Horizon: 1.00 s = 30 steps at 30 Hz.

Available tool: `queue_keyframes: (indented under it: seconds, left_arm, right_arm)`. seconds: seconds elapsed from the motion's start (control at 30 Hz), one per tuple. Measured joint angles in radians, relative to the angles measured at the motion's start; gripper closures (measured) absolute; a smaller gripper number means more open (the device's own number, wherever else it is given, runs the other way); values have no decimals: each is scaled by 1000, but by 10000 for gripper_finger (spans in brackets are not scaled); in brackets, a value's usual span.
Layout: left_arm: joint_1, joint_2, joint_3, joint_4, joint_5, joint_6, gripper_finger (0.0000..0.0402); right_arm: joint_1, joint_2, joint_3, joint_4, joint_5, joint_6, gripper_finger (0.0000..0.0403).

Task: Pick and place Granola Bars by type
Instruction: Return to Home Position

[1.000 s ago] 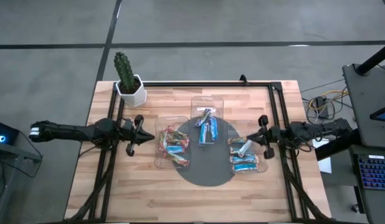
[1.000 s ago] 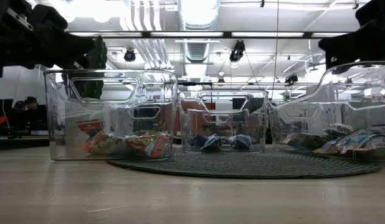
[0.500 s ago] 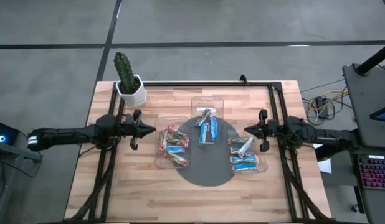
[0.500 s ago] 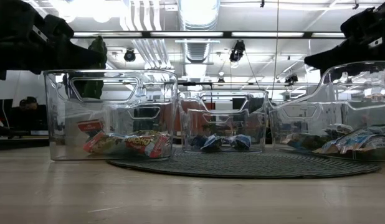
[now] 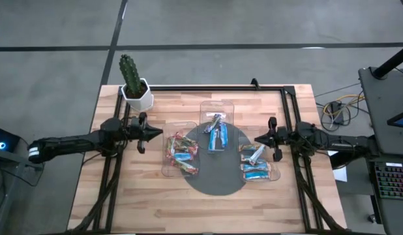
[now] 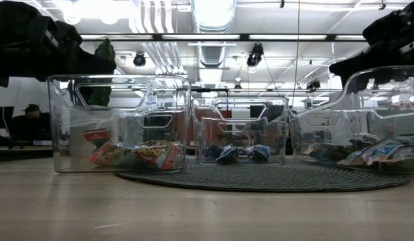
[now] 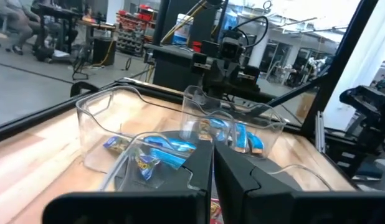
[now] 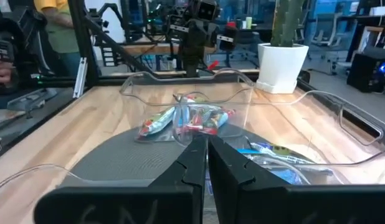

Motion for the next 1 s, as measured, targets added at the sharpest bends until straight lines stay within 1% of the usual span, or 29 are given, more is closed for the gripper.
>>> queue_keyframes:
  seconds: [0.07,0.17,0.23,0.33,0.4,0.53,0.6,0.7,0.8,1.0]
  left_arm:
    - [0,0,0,3,3,12,402]
    - [-10,0,2,11,43,-2,402]
    - [-28,0,2,19,69,-5,402]
    - [-65,0,2,32,71,-4,402]
    - [-98,0,3,33,42,-5,402]
    - [-171,5,3,35,-103,32,402]
    - [-200,5,3,39,-148,58,402]
    - [-209,-19,11,40,-153,76,402]
    - [-209,-65,33,41,-129,71,402]
    - [-209,-200,36,-116,-124,29,402]
  right_arm:
    - [0,0,0,0,0,1,394]
    - [0,0,0,3,1,-1,394]
    - [0,0,0,5,5,0,394]
    - [0,0,0,5,5,2,394]
    - [0,0,0,5,8,12,394]
    - [0,0,0,5,8,19,394]
    - [0,0,0,6,8,25,394]
    - [0,0,0,6,8,52,394]
    - [0,0,0,6,9,76,394]
    - [0,0,0,7,9,72,394]
